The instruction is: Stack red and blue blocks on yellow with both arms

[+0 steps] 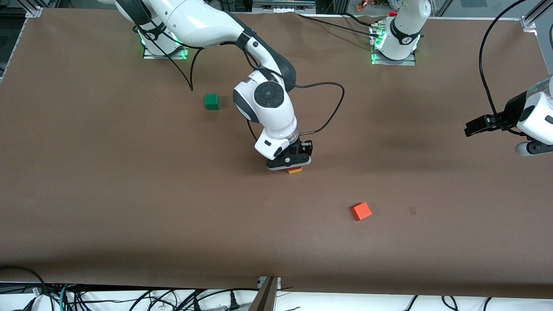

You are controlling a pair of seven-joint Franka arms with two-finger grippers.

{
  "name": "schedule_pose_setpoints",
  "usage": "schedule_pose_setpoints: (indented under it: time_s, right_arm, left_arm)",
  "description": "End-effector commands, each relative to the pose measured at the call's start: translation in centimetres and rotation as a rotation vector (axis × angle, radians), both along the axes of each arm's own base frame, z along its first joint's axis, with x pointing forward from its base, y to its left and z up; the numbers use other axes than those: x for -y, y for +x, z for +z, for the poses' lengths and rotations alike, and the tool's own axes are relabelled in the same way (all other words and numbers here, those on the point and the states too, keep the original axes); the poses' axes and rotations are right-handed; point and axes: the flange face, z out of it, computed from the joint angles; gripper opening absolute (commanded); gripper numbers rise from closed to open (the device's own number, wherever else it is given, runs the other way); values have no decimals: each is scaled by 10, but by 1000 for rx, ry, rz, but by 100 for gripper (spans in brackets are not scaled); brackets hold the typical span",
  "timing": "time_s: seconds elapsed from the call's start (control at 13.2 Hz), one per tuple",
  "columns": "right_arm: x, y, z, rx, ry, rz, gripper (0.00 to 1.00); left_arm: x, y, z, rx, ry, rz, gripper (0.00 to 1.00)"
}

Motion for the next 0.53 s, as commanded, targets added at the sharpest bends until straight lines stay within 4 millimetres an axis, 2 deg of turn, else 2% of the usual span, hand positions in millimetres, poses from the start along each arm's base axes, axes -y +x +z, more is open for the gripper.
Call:
schedule_pose_setpoints:
  time_s: [0.0,0.15,0.23,0.45]
  right_arm:
    - [-4,4,1,22,6,11,39]
    - [-3,4,2,21,6,9,50]
    - [-4,3,4,19,6,7,60]
    - [-3,2,10,9,3,3,100]
  left_arm:
    - [-2,-1,7,15,-19,-8,100]
    - [-2,-1,7,15,-19,-8,100]
    - [-2,-1,7,15,-19,-8,100]
    - [-2,-1,7,15,-19,-9,100]
